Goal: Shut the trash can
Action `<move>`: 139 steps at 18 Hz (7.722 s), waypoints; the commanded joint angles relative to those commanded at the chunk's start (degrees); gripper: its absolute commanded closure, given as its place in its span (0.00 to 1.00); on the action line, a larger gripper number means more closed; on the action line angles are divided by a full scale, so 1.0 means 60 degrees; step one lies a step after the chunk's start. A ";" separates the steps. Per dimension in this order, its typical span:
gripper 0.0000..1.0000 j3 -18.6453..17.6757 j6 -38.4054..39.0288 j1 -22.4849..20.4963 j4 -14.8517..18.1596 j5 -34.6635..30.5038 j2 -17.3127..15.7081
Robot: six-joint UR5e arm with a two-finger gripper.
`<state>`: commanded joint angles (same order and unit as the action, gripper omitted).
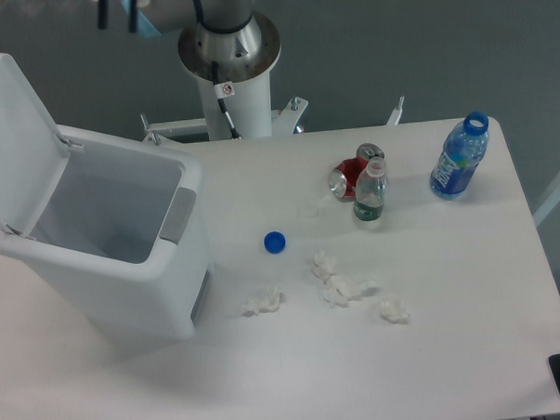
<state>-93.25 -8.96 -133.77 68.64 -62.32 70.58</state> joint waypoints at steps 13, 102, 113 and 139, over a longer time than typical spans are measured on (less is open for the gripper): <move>0.87 0.0220 -0.0073 0.0278 0.0000 0.1027 0.0161; 0.87 0.0835 -0.0643 0.1861 -0.0264 0.0603 0.2124; 0.87 0.0820 -0.0703 0.1143 -0.0278 0.0470 0.2051; 0.85 0.0659 -0.1567 0.0660 -0.0235 -0.0350 0.2359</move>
<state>-89.30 -18.37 -129.81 67.24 -64.42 84.73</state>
